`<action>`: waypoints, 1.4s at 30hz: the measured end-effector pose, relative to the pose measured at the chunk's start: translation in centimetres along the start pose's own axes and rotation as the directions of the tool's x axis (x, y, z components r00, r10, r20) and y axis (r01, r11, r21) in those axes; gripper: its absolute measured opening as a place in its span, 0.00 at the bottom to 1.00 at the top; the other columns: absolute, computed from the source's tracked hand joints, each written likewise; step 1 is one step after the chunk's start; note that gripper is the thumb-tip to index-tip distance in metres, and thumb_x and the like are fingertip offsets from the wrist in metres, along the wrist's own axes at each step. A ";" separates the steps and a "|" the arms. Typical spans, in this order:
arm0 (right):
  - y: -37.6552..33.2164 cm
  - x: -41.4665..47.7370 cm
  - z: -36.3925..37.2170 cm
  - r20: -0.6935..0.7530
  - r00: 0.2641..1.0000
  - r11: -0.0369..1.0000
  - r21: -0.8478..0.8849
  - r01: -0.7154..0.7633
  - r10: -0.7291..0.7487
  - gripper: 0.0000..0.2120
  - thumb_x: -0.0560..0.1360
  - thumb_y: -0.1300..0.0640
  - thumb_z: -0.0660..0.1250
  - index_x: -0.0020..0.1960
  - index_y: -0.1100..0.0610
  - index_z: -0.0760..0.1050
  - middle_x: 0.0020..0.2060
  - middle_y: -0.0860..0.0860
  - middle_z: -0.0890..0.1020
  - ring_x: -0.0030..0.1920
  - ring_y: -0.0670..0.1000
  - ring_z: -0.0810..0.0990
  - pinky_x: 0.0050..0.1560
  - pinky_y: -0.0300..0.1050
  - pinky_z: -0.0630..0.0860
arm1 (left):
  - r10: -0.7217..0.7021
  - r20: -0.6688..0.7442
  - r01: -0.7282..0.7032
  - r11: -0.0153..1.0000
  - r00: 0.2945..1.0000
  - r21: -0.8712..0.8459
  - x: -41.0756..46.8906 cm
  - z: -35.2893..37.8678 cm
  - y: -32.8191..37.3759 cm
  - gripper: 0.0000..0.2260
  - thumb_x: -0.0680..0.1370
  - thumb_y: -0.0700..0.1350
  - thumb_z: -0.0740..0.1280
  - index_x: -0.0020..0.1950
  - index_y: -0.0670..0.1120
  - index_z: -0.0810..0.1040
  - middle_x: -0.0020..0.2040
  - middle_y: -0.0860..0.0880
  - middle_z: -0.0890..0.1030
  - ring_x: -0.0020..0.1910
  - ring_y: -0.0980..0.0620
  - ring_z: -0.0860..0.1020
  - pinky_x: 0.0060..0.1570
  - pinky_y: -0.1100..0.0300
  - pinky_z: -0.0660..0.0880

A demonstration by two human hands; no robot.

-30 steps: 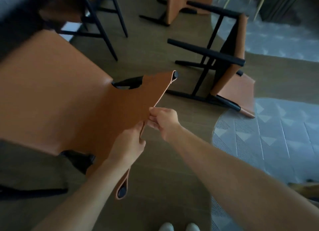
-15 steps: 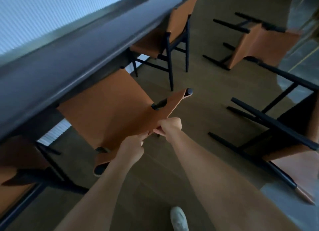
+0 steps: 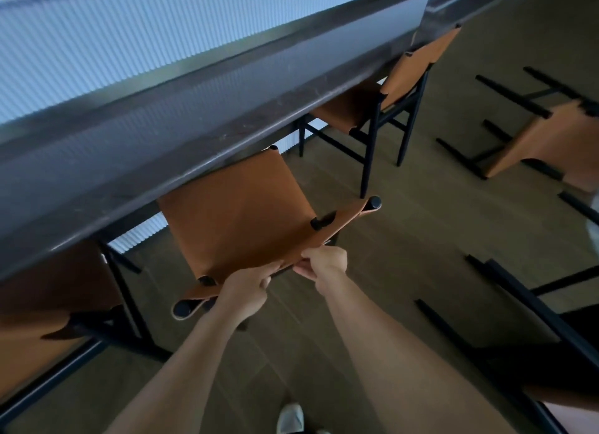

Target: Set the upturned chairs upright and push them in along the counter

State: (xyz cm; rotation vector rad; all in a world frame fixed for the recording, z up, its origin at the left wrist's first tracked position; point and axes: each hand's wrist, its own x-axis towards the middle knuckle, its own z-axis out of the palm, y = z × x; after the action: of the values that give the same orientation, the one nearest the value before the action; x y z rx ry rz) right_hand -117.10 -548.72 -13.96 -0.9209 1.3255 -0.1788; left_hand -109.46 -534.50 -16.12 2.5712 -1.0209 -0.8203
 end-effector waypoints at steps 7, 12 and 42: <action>-2.3 1.3 3.5 -0.009 1.000 1.000 -0.027 0.003 -0.003 0.06 0.77 0.68 0.65 0.44 0.59 0.75 0.44 0.57 0.84 0.39 0.52 0.85 0.42 0.50 0.84 | 0.003 -0.012 -0.003 0.999 1.000 -0.033 2.2 -3.1 -0.8 0.20 0.84 0.44 0.52 0.76 0.57 0.63 0.65 0.54 0.78 0.56 0.53 0.78 0.53 0.61 0.74; -3.5 2.4 5.4 -0.015 1.000 0.996 -0.085 0.026 -0.027 0.05 0.76 0.65 0.68 0.52 0.59 0.79 0.45 0.54 0.84 0.41 0.49 0.85 0.48 0.50 0.83 | -0.021 -0.057 0.022 1.000 0.998 0.022 3.7 -4.7 -1.3 0.21 0.84 0.44 0.53 0.76 0.59 0.63 0.61 0.55 0.79 0.51 0.53 0.79 0.46 0.61 0.73; -6.2 5.3 7.5 0.198 0.977 0.986 -0.163 -0.040 0.072 0.12 0.79 0.48 0.66 0.54 0.56 0.77 0.49 0.54 0.85 0.48 0.51 0.84 0.47 0.46 0.79 | -0.393 -0.109 0.009 0.288 0.913 -0.958 4.7 -10.8 -1.8 0.09 0.79 0.44 0.66 0.59 0.47 0.80 0.53 0.52 0.83 0.51 0.57 0.80 0.55 0.62 0.74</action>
State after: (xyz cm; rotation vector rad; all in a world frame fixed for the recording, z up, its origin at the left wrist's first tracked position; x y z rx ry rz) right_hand -106.65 -552.38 -14.12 -1.0066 1.1853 0.0654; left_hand -99.31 -536.15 -10.13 1.6238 0.0520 -0.6780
